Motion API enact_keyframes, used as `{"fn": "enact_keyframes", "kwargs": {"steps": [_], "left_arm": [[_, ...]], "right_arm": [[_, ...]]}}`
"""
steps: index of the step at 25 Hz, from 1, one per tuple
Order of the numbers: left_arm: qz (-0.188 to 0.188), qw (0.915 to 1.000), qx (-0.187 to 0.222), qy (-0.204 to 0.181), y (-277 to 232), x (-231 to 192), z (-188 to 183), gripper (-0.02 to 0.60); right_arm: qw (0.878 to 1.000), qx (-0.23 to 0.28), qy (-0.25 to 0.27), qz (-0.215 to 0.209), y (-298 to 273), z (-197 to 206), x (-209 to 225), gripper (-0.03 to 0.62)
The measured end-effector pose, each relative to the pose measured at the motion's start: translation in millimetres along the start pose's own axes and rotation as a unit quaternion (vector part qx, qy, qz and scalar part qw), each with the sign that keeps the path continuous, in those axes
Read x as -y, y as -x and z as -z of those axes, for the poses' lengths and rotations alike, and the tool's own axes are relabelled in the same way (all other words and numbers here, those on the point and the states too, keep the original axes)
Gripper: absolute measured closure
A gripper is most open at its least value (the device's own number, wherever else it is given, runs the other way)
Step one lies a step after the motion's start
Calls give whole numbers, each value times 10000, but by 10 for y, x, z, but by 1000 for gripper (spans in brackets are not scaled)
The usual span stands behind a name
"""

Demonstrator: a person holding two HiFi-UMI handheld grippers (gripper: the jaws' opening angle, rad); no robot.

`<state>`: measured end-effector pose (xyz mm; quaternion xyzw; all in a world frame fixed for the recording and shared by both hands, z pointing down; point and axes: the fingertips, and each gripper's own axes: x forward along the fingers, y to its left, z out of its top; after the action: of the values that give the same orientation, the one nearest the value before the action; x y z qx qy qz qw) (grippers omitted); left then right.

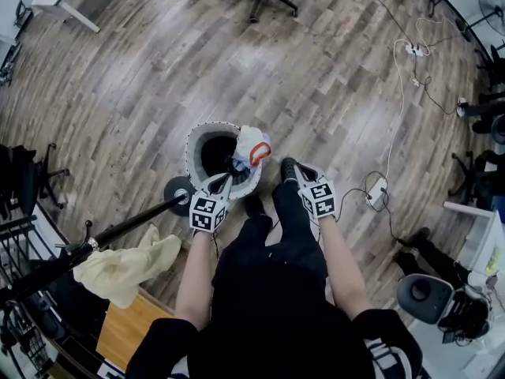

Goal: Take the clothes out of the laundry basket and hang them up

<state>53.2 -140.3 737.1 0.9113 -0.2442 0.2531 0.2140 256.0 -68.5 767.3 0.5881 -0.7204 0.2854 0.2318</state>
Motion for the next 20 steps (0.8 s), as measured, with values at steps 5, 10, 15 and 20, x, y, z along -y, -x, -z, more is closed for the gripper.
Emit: {"fn": "enact_keyframes", "kwargs": {"steps": [5,10,15,20], "left_arm": [[92,9994,-238,231,-454,-27,302,552],[55,9986,-306,427,-912,-35,460,552],[-31,9973,-409,613,-1179,-114,692,552],[-208,9920,-503,1140,-1307,-267,1061,552]], "right_arm": [[9995,-258,-60,-163,-301,310,143,588],[9985,-435,-181,-276,-633,552,319,586],[9969,-613,-206,-444,-948,782,391,586],[9954,-721,-182,-596,-1222,922,345,588]]}}
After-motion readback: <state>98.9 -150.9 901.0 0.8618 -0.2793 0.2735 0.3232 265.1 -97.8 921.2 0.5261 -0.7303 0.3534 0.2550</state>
